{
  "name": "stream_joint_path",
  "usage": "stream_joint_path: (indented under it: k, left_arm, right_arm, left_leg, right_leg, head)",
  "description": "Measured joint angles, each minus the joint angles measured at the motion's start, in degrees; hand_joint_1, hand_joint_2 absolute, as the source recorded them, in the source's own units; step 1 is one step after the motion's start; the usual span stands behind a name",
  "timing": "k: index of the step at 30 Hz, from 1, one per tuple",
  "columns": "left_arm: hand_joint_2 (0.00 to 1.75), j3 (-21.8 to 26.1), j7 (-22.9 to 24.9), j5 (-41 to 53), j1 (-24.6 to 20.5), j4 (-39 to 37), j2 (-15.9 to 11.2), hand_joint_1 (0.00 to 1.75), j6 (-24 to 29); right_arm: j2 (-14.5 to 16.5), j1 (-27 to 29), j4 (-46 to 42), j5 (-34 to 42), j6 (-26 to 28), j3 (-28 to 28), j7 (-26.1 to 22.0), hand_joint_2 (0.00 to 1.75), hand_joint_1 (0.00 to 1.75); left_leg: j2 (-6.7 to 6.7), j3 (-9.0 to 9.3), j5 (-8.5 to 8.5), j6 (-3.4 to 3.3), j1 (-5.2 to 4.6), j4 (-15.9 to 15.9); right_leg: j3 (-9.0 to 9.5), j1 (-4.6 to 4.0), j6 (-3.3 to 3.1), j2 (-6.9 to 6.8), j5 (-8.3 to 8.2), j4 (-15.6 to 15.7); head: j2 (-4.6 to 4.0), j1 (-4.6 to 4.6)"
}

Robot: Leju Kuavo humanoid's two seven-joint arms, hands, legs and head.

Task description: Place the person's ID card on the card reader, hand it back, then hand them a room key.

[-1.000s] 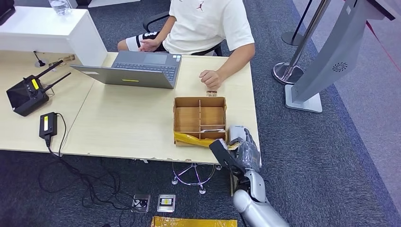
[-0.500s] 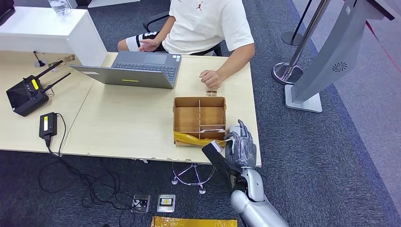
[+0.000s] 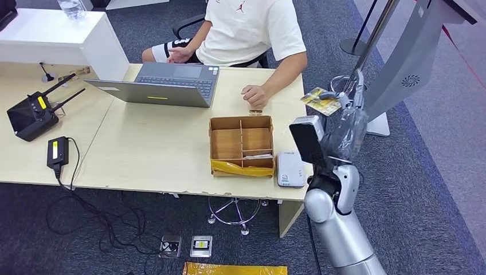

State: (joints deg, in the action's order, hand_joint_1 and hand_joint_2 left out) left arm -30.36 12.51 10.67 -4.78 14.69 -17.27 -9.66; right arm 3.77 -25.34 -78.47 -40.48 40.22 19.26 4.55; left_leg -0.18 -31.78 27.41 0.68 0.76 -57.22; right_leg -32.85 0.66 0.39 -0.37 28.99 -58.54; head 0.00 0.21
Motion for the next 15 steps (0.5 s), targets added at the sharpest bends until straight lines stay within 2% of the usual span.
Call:
stream_joint_path:
  k: [3, 6, 11, 15]
  left_arm:
    - [1.75, -0.51, -0.96, 0.77, -0.04, 0.01, -0.08, 0.0, 0.05]
    - [1.75, -1.26, -1.9, 1.72, -0.18, 0.02, -0.14, 0.0, 0.06]
    - [1.75, -2.72, -2.81, 3.49, -0.75, 0.03, -0.22, 0.0, -0.11]
    - [1.75, -3.79, -2.78, 4.78, -1.77, 0.05, -0.22, 0.0, -1.07]
  right_arm:
    - [-1.04, -2.69, -3.26, -1.73, -0.97, 0.35, 4.69, 1.75, 1.75]
    - [-2.11, -6.85, -2.96, -4.52, -5.83, 2.58, 9.23, 1.75, 1.75]
    - [-2.68, -14.24, 3.24, -10.19, -15.5, 7.87, 12.81, 1.75, 1.75]
    - [-2.82, -17.78, 9.72, -13.53, -19.59, 10.97, 14.74, 1.75, 1.75]
  left_leg:
    - [0.06, 0.0, 0.0, 0.0, 0.0, 0.01]
    - [0.15, -0.01, 0.0, 0.0, 0.01, 0.02]
    - [0.09, -0.02, -0.05, 0.02, 0.04, 0.01]
    - [0.0, -0.08, -0.08, 0.02, 0.05, 0.01]
  right_leg:
    - [0.01, 0.0, -0.01, 0.07, -0.02, -0.01]
    - [0.0, -0.01, -0.02, 0.09, -0.06, -0.02]
    - [0.0, -0.05, -0.02, 0.02, -0.07, -0.02]
    - [0.0, -0.06, -0.02, -0.08, -0.07, -0.02]
  head:
    - [0.0, -0.01]
    - [0.0, -0.01]
    - [0.0, -0.01]
    - [0.0, 0.0]
